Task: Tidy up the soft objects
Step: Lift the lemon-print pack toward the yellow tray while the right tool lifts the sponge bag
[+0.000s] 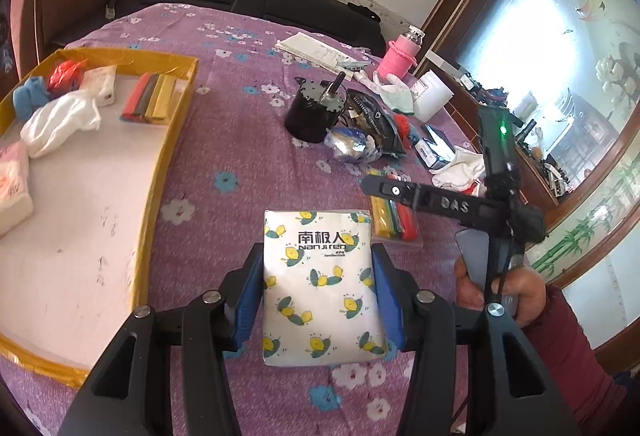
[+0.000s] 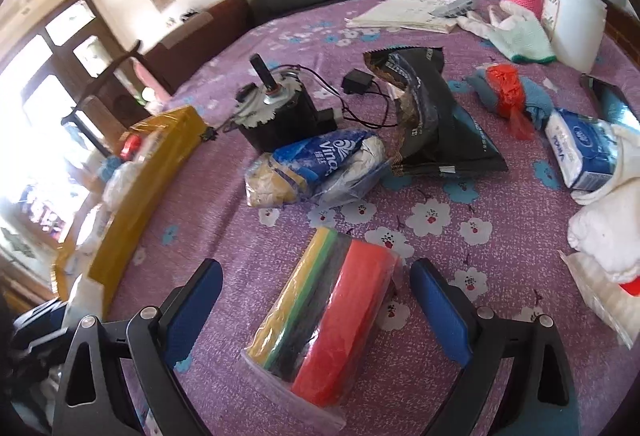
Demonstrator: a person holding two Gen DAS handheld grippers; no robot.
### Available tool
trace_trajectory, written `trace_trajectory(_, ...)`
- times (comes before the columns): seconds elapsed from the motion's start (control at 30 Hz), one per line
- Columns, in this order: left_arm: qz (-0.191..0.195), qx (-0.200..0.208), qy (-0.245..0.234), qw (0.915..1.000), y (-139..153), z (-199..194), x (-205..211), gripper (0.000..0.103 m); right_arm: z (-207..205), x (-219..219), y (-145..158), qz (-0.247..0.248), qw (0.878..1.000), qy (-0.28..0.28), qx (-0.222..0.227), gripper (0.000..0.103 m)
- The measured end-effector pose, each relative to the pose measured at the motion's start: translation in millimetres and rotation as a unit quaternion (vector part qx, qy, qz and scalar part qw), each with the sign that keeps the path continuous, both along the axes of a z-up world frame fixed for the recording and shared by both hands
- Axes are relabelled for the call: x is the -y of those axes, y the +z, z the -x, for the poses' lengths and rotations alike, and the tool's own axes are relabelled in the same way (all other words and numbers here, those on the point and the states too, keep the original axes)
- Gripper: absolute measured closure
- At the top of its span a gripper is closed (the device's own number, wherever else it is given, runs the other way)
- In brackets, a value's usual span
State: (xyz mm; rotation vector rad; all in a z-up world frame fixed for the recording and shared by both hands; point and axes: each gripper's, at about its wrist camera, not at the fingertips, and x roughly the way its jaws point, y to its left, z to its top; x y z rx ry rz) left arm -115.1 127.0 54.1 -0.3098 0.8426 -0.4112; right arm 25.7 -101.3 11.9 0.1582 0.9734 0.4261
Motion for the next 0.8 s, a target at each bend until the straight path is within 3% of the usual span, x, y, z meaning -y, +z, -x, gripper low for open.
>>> trace_trajectory(0.2,0.017,0.001,-0.002,0.9998,-4,7,-15,0.053,-5,-16,1,0.063,0.997,-0.034,-0.025,0.007)
trace_trajectory(0.47,0.034,0.004,0.012,0.9993,-4,13,-37,0.053,-9,-49,-4,0.172,0.981,-0.068,-0.054,0.007)
trace_trajectory(0.6,0.036,0.007,0.018,0.9992,-3,18,-45,0.053,-7,-48,-2,0.172,0.981,-0.069,-0.050,0.011)
trace_trajectory(0.7,0.036,0.007,0.020,0.9991,-3,21,-47,0.053,-3,-47,1,0.169,0.982,-0.066,-0.043,0.022)
trace_trajectory(0.77,0.036,0.007,0.021,0.9991,-3,22,-46,0.053,1,-49,4,0.168,0.983,-0.066,-0.039,0.038)
trace_trajectory(0.8,0.035,0.008,0.020,0.9992,-2,23,-45,0.053,4,-48,5,0.168,0.983,-0.066,-0.039,0.042)
